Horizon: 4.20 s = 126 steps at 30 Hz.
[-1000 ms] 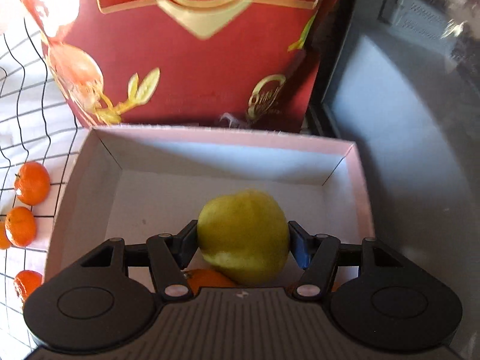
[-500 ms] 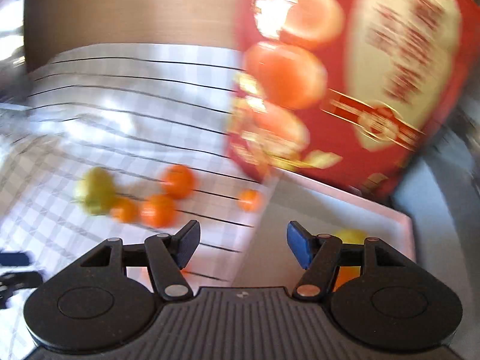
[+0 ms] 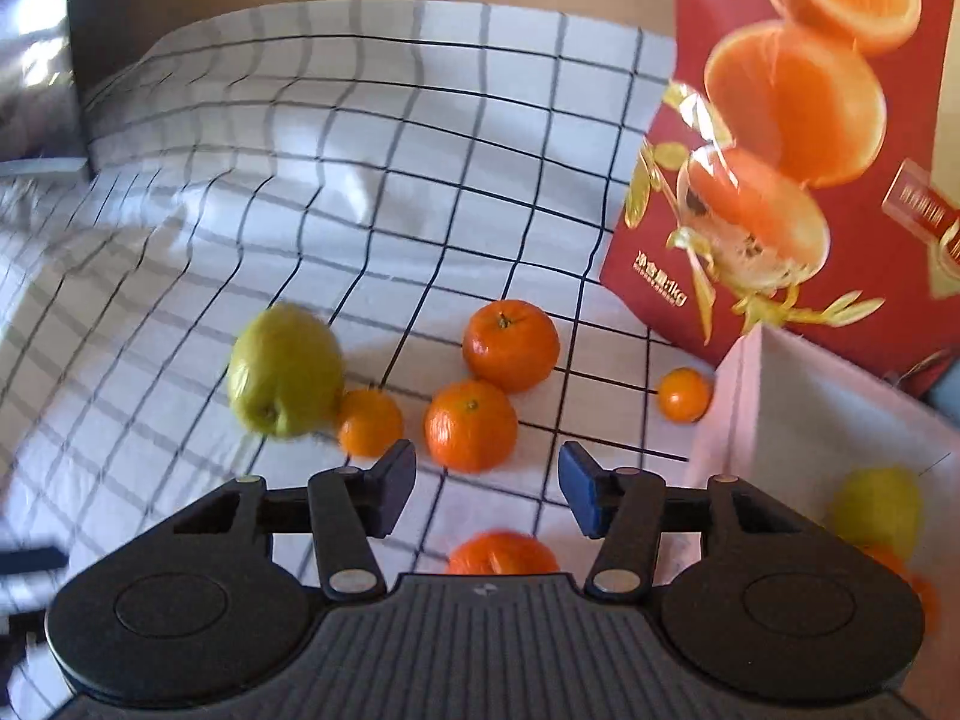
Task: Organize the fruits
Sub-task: 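Withdraw both open grippers from the box back over the loose fruit, then reach both grippers down toward two mandarins beside the green apple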
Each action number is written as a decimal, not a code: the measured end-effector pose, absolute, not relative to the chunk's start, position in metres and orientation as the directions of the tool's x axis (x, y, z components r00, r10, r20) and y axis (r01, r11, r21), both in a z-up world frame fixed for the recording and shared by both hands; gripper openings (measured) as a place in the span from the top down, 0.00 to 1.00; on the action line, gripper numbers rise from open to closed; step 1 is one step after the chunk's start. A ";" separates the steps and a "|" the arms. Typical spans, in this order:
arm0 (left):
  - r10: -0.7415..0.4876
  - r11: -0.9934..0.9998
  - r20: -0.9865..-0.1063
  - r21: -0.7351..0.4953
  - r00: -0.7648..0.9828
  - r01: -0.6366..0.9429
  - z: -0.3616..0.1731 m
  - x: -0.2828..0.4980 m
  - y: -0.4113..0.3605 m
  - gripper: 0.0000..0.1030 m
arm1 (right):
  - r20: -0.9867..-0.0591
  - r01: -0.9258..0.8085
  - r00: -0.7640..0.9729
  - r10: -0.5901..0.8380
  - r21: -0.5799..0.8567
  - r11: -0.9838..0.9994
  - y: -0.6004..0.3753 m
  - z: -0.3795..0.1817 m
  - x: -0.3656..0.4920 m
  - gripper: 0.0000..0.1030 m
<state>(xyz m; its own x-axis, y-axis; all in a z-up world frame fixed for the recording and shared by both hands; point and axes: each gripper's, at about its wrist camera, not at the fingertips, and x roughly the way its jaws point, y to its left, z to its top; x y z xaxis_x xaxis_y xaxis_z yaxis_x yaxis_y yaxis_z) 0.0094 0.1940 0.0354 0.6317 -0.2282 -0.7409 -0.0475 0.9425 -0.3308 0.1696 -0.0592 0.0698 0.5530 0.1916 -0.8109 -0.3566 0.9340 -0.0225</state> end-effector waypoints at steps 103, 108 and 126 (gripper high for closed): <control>-0.222 0.946 -0.759 -0.320 0.612 -0.054 0.047 -0.029 0.229 0.78 | -0.824 -0.654 0.514 0.239 -0.196 0.730 -0.004 0.044 0.165 0.59; -0.195 0.948 -0.763 -0.308 0.616 -0.081 0.051 -0.033 0.239 0.78 | -0.824 -0.638 0.520 0.226 -0.198 0.744 0.003 0.039 0.164 0.70; -0.350 0.932 -0.769 -0.342 0.535 0.119 0.036 0.005 0.170 0.78 | -0.829 -0.658 0.440 0.344 -0.038 0.752 -0.030 0.045 0.023 0.70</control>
